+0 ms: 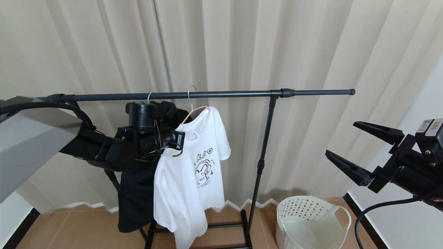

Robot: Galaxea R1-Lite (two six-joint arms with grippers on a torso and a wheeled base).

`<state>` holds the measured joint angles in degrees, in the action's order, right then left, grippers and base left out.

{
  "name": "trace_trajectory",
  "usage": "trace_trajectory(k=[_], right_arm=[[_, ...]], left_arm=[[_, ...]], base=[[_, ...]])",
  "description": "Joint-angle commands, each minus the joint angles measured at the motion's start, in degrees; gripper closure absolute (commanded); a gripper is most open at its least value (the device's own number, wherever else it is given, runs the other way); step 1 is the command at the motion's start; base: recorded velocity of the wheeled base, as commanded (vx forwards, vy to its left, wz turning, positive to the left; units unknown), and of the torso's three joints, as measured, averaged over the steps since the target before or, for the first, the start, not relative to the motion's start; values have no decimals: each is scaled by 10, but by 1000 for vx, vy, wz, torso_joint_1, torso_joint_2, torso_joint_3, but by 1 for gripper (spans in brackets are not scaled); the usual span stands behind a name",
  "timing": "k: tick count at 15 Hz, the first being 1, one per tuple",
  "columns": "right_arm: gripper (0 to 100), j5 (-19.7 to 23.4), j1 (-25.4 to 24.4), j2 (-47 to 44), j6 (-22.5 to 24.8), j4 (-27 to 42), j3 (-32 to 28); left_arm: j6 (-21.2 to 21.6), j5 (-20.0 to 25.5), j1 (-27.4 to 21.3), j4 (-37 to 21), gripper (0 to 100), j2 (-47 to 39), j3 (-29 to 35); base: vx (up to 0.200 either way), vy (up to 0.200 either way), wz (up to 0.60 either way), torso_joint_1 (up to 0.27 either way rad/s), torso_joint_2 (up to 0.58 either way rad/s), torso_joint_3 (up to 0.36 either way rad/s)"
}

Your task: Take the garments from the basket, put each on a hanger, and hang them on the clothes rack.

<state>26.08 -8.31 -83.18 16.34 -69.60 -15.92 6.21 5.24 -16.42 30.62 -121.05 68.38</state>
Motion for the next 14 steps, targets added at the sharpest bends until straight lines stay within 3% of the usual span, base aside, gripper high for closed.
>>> trace_trajectory(k=[1, 14], right_arm=[[0, 0, 0, -1, 0, 0, 0], [0, 0, 0, -2, 0, 0, 0]], left_arm=[[-1, 0, -2, 1, 100, -9, 4], [-13, 0, -3, 1, 100, -32, 2]], base=[[0, 0, 0, 0, 0, 0], [0, 0, 0, 0, 0, 0]])
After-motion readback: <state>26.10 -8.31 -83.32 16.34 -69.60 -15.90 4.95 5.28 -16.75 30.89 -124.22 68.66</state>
